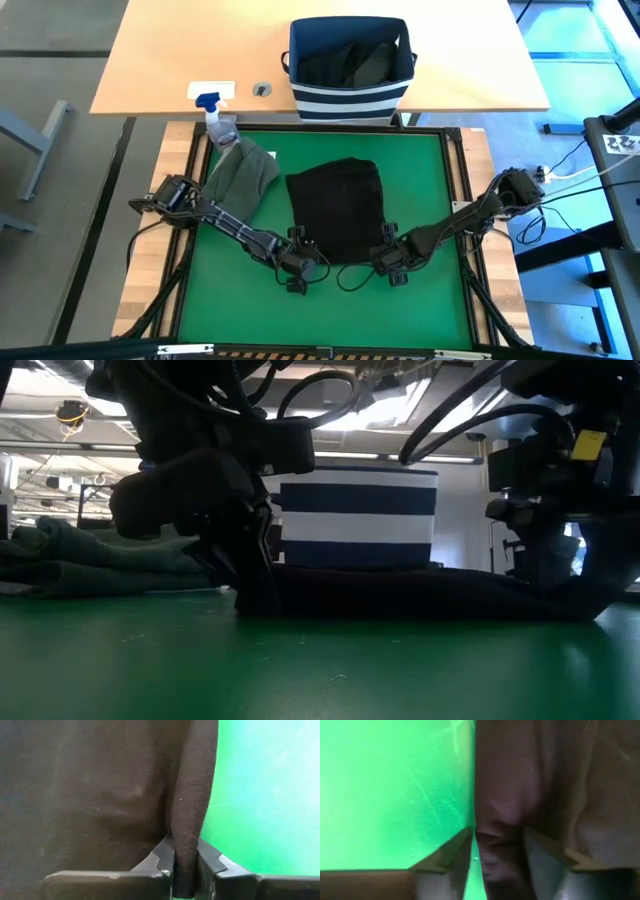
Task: Fold Laundry from Bin
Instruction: Fold the black shirt
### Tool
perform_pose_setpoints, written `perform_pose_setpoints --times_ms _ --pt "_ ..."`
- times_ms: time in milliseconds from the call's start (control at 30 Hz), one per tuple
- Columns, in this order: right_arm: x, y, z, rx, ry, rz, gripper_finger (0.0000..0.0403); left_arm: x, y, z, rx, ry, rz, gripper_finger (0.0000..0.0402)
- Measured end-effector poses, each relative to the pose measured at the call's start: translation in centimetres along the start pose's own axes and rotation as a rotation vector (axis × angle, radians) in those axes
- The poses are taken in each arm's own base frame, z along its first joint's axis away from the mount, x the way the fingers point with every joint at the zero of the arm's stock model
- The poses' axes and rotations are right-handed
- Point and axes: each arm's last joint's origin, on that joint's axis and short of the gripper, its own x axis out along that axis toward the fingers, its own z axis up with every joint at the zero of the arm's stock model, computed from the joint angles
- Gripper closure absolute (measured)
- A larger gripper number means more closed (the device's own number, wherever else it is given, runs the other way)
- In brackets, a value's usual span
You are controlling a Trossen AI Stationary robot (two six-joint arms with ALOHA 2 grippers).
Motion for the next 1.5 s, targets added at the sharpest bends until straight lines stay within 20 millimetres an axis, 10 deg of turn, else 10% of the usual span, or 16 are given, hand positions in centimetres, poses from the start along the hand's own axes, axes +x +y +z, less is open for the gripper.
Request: perform_pose_setpoints --times_ms 233,933,1267,1500 --pt "0.0 0.0 -0.1 0.047 0.017 0.004 0.0386 -0.4 -0.3 0.0 0.003 0.001 -0.037 0.0378" --pt "-9.4 10.7 -0.6 -0.101 -0.157 0.299 0.0396 -9.0 -9.3 0.2 -0.086 -0.339 -0.549 0.0372" --pt "-14.6 3.2 2.4 -0.001 -0.238 0.287 0.0394 -15.4 -3.9 2.5 -0.335 -0.355 -0.569 0.0374" --pt "-14.1 -4.1 4.2 0.143 -0.270 0.254 0.0390 -15.0 -1.0 0.7 -0.321 -0.208 -0.253 0.0373"
